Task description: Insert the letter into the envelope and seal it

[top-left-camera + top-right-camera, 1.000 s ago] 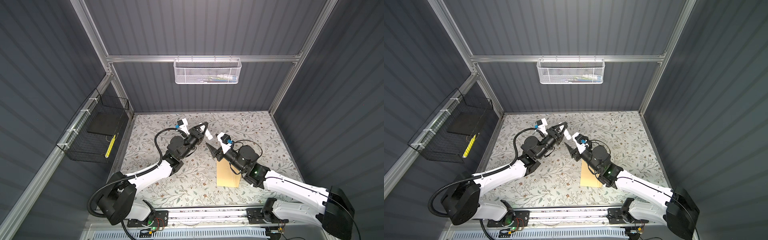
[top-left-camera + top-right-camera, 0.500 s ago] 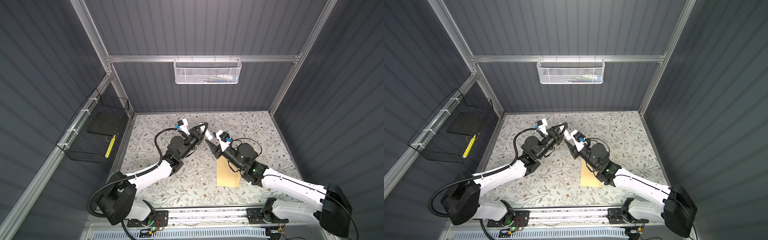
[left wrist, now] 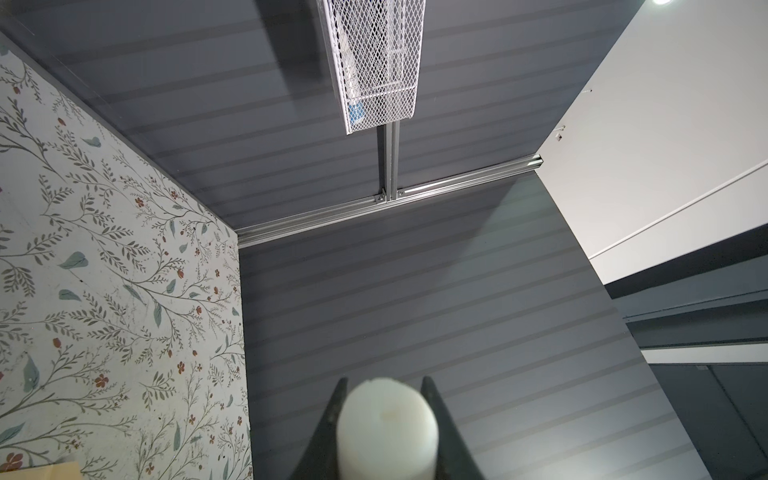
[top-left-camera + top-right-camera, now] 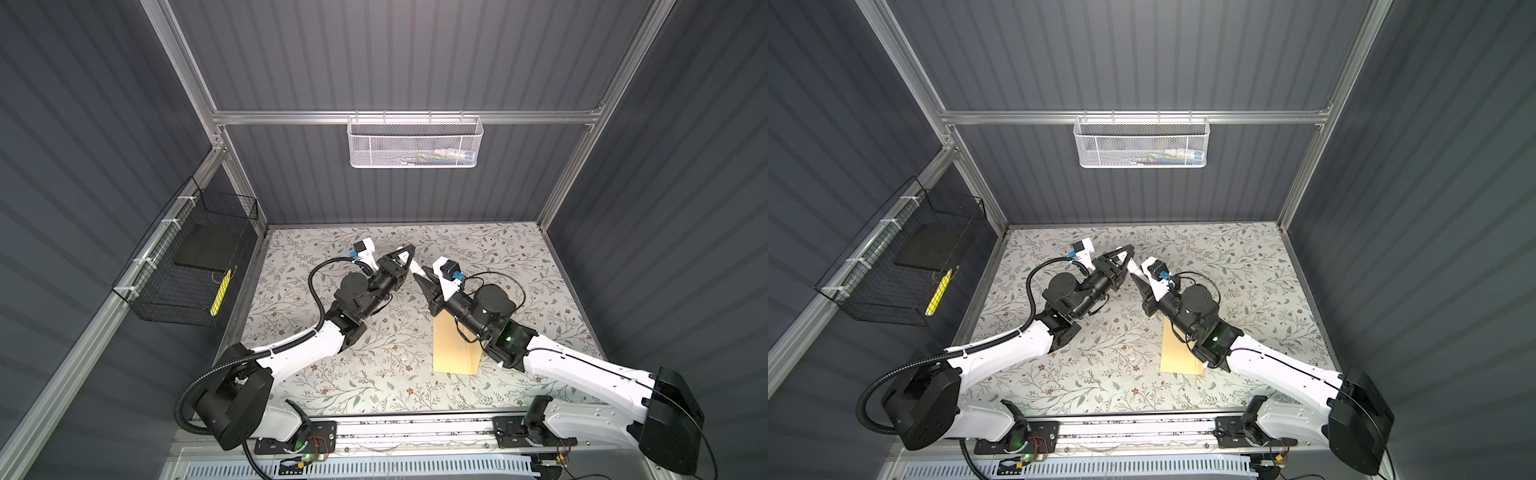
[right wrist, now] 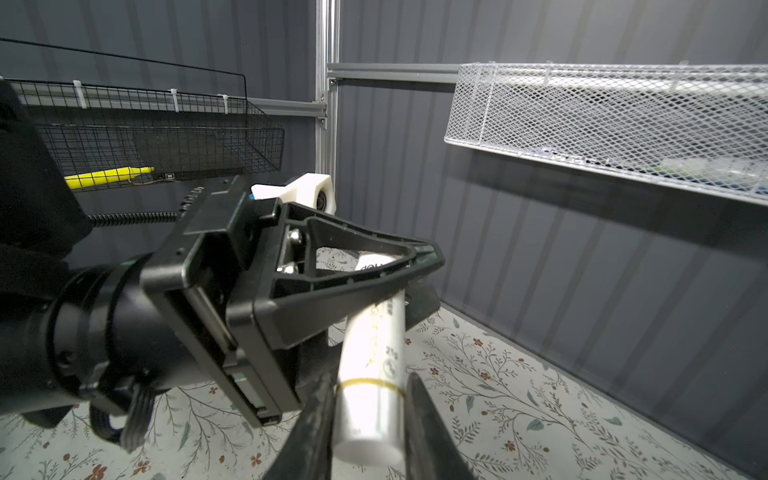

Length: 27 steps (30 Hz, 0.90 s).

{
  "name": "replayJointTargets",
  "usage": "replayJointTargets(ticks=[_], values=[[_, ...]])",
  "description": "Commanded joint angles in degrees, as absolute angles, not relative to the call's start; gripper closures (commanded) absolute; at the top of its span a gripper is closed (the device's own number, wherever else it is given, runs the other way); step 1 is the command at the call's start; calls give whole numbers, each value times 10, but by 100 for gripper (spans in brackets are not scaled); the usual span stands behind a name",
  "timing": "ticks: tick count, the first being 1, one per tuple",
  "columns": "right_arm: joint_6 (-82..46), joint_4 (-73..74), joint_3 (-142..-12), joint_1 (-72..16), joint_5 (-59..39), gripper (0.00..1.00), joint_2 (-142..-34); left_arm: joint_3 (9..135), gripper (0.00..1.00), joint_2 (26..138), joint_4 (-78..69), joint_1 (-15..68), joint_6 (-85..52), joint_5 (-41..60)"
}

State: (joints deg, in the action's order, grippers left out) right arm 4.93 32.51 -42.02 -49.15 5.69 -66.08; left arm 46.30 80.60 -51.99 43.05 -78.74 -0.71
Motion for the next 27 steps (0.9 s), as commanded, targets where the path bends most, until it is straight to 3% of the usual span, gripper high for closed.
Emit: replayJointTargets(ticks=[1, 5, 11, 19, 21, 24, 27], values=[[-8, 328, -435, -490, 38, 78, -659, 458, 100, 807, -553, 432, -787, 0], [-126, 338, -443, -482, 11, 80, -651, 464, 100, 817, -579, 432, -782, 3], [-409, 343, -462, -460, -26, 81, -655, 468, 100, 838, -639, 436, -769, -1], [-756, 393, -393, -440, 4, 80, -652, 490, 100, 862, -684, 444, -737, 4], [-788, 403, -383, -437, 2, 72, -646, 493, 100, 865, -684, 445, -736, 5], [-757, 373, -383, -429, -14, 50, -607, 502, 100, 861, -668, 444, -733, 9], [-633, 284, -374, -424, 7, 26, -531, 538, 100, 829, -576, 434, -665, 53]])
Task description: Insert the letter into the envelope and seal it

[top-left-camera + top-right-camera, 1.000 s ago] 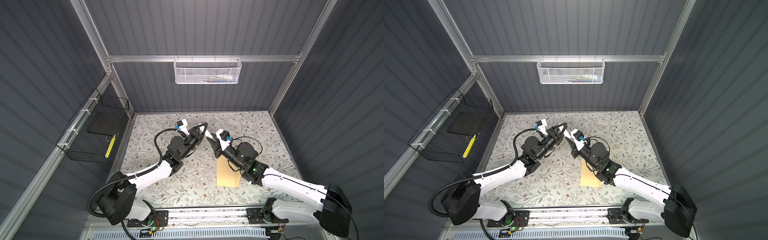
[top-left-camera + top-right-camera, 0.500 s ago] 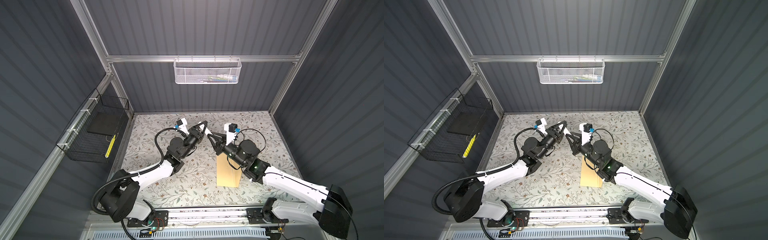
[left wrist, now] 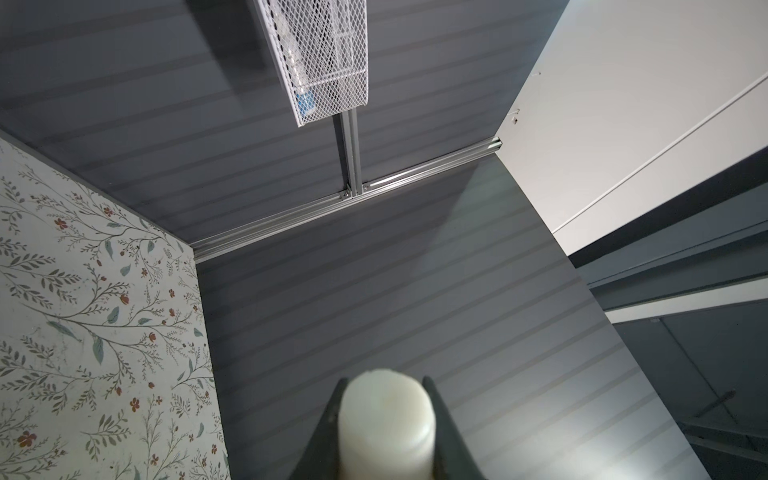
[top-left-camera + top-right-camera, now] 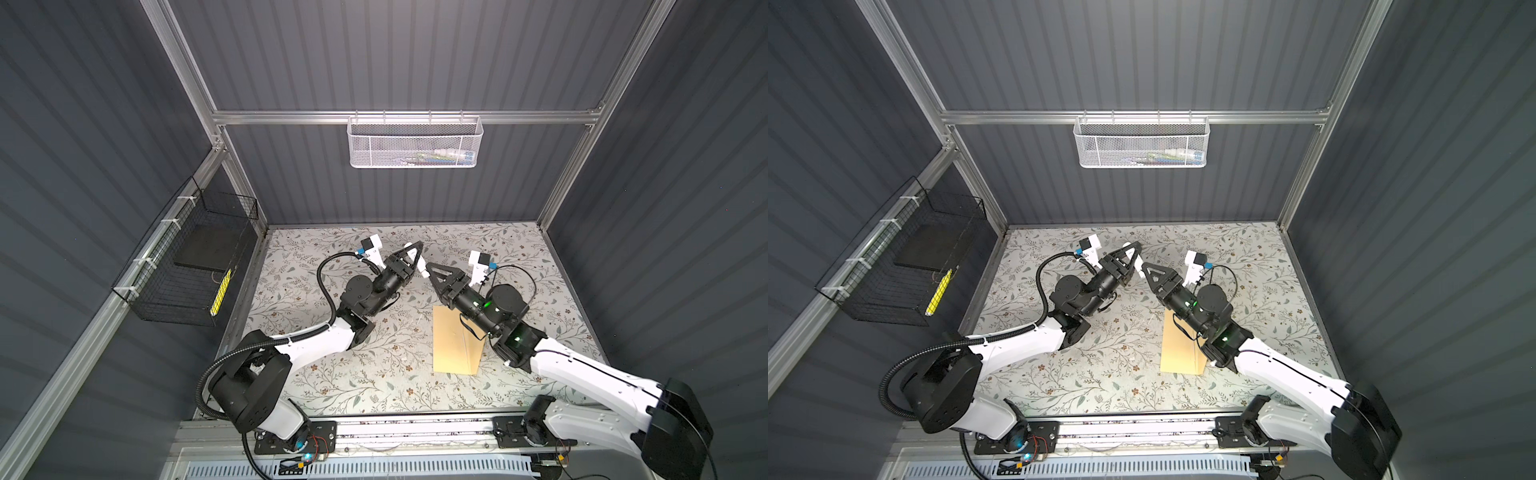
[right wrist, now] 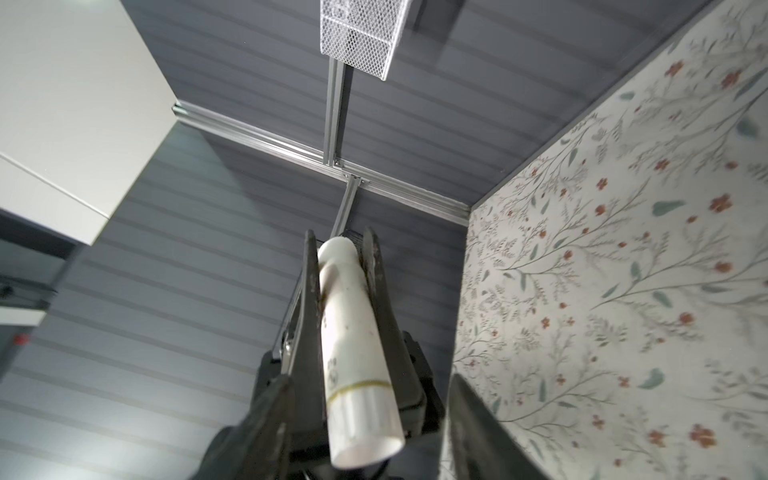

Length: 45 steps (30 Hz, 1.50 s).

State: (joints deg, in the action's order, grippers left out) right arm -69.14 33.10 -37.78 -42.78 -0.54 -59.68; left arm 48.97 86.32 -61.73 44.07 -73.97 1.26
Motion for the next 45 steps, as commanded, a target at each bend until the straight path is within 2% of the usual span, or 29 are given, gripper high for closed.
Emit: replayJointTargets(ticks=[1, 5, 8, 12, 17, 23, 29, 34, 45], values=[[-581, 238, -371, -424, 19, 19, -501, 569, 100, 822, -510, 430, -623, 86], [-364, 99, -357, -420, 45, 7, -396, 694, 100, 823, -270, 421, -470, 222], [-235, 34, -349, -412, 31, 4, -336, 767, 100, 829, -113, 420, -357, 269], [-129, -27, -362, -402, -3, 3, -309, 830, 100, 837, 7, 419, -269, 290], [-65, 20, -366, -401, -37, 3, -334, 829, 100, 841, -4, 417, -300, 288], [-37, 161, -366, -402, -62, 2, -429, 788, 100, 846, -78, 417, -375, 283], [-69, 245, -407, -402, -109, 3, -521, 770, 100, 838, -91, 418, -378, 282], [-104, 249, -436, -401, -116, 4, -554, 753, 100, 829, -108, 418, -385, 274], [-132, 213, -454, -398, -129, 22, -580, 722, 100, 824, -155, 418, -412, 264]])
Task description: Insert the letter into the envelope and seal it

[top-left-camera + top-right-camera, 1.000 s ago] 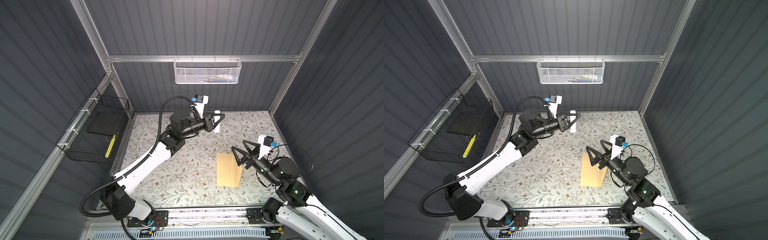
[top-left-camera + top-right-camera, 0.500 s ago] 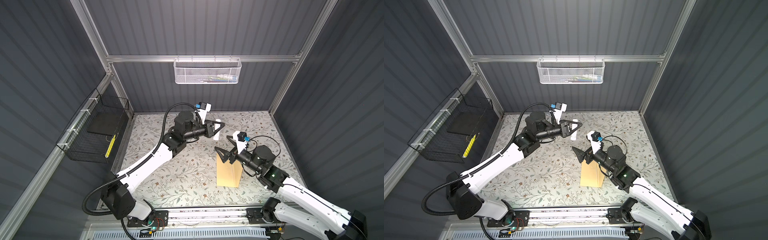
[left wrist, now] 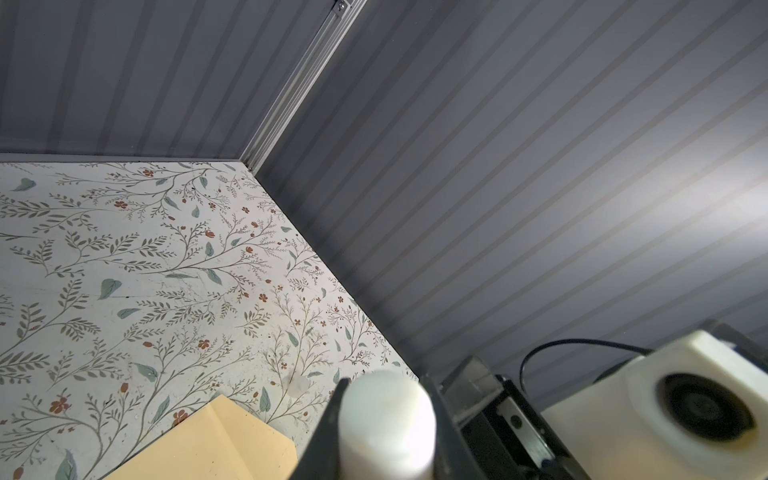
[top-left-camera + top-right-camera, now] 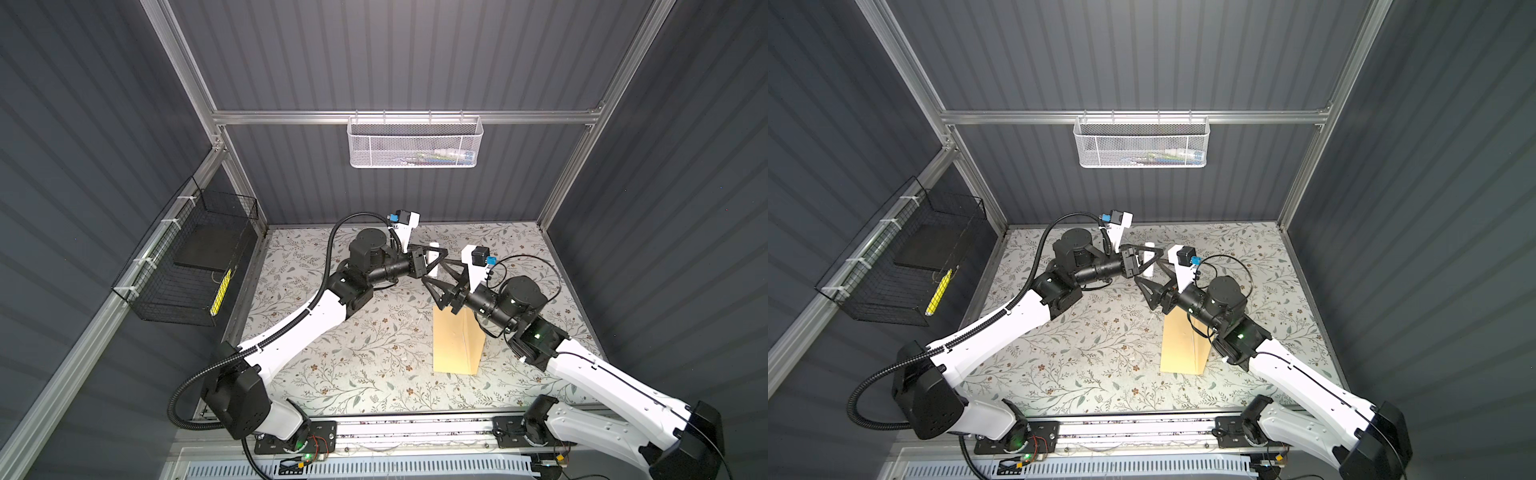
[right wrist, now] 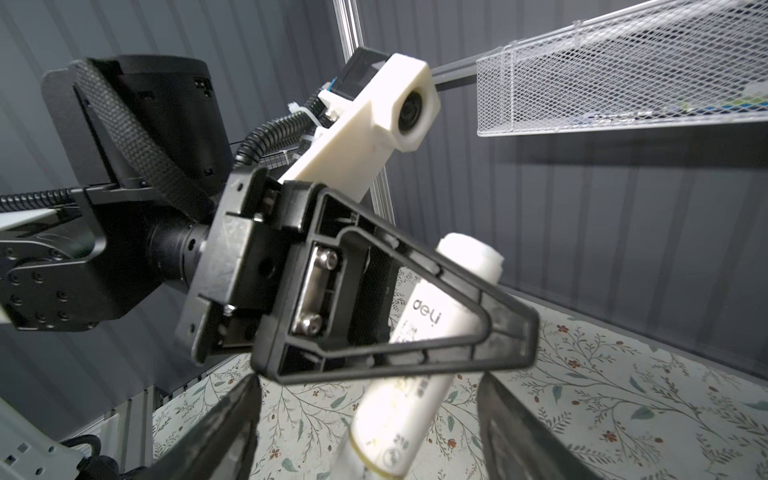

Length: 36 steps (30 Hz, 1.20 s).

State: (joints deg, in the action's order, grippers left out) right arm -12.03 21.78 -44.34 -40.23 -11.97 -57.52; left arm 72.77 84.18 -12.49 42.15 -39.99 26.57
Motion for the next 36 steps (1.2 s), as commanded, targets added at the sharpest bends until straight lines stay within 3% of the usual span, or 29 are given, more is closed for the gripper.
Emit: replayJointTargets(ticks=[1, 9, 24, 31, 36], values=[[-133, 210, -454, -397, -131, 23, -584, 720, 100, 824, -158, 418, -413, 263], [-154, 207, -453, -377, -140, 34, -598, 718, 100, 828, -171, 418, -423, 273], [-178, 166, -495, -360, -186, 64, -618, 695, 100, 841, -224, 418, -454, 280], [-196, 150, -511, -349, -236, 90, -620, 673, 100, 841, -258, 418, -467, 278], [-200, 138, -521, -347, -250, 97, -617, 652, 97, 841, -288, 418, -483, 270]])
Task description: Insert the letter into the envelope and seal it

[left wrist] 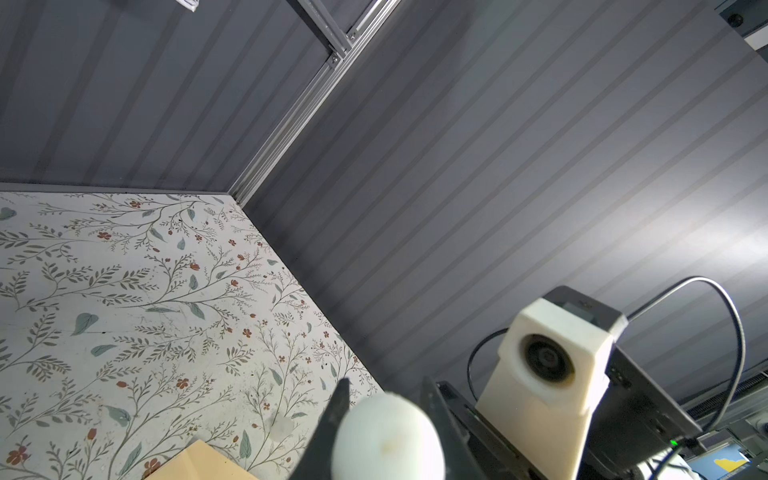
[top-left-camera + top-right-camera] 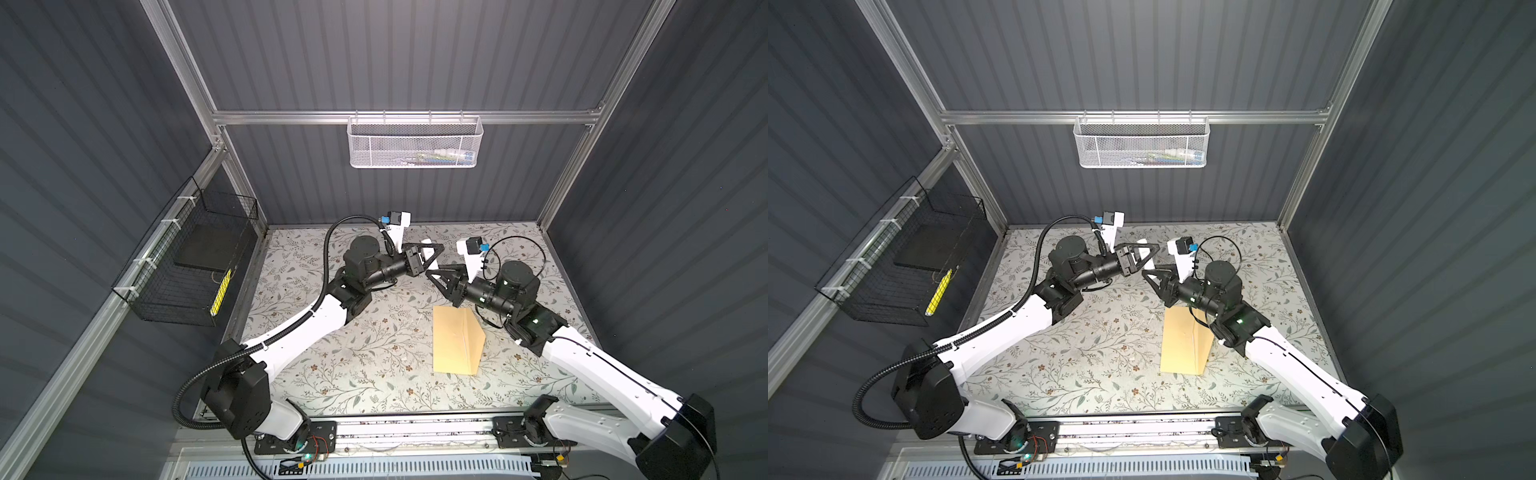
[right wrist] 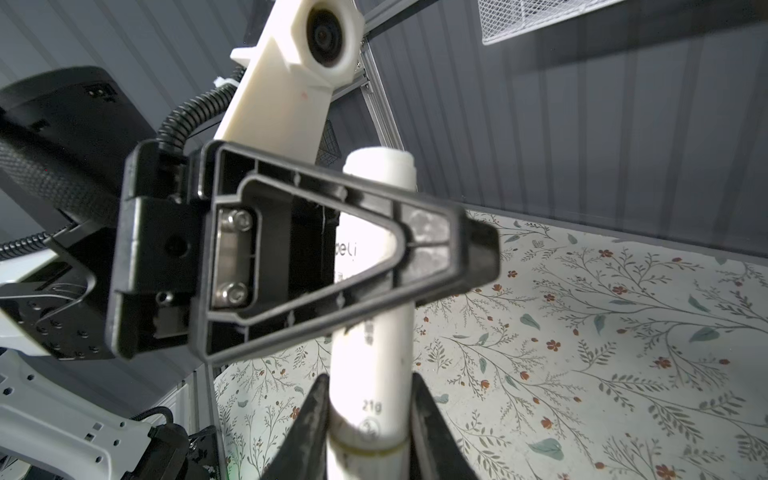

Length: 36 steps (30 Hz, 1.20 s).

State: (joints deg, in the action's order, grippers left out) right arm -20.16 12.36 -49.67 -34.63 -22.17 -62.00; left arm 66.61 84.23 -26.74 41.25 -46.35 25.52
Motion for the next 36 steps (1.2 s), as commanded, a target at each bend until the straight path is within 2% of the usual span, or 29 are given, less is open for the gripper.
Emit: replayJointTargets(ticks=[1, 2, 3, 7, 11, 12, 13, 16, 21, 24, 29, 36], values=[[-198, 133, -523, -348, -251, 99, -616, 649, 84, 839, -287, 418, -484, 263], [-196, 126, -525, -347, -253, 100, -615, 645, 67, 837, -284, 417, -484, 257], [-193, 114, -529, -347, -254, 100, -612, 642, 56, 832, -279, 414, -480, 250], [-164, 33, -544, -347, -245, 100, -595, 647, 28, 798, -220, 379, -442, 235], [-126, -76, -565, -344, -228, 100, -575, 672, 13, 754, -116, 328, -353, 238], [-114, -113, -573, -343, -223, 100, -571, 686, 3, 745, -80, 321, -312, 243], [-103, -147, -580, -342, -219, 100, -566, 705, 0, 736, -31, 319, -263, 239], [-72, -232, -596, -340, -208, 100, -556, 762, 0, 725, 105, 317, -117, 227], [-13, -360, -631, -338, -199, 100, -559, 803, 0, 723, 275, 318, 152, 263], [14, -423, -656, -339, -173, 100, -575, 793, 2, 711, 340, 318, 312, 292], [55, -467, -672, -338, -181, 100, -593, 769, 0, 694, 391, 347, 508, 304], [80, -476, -669, -340, -231, 100, -595, 831, 0, 761, 430, 433, 591, 269]])
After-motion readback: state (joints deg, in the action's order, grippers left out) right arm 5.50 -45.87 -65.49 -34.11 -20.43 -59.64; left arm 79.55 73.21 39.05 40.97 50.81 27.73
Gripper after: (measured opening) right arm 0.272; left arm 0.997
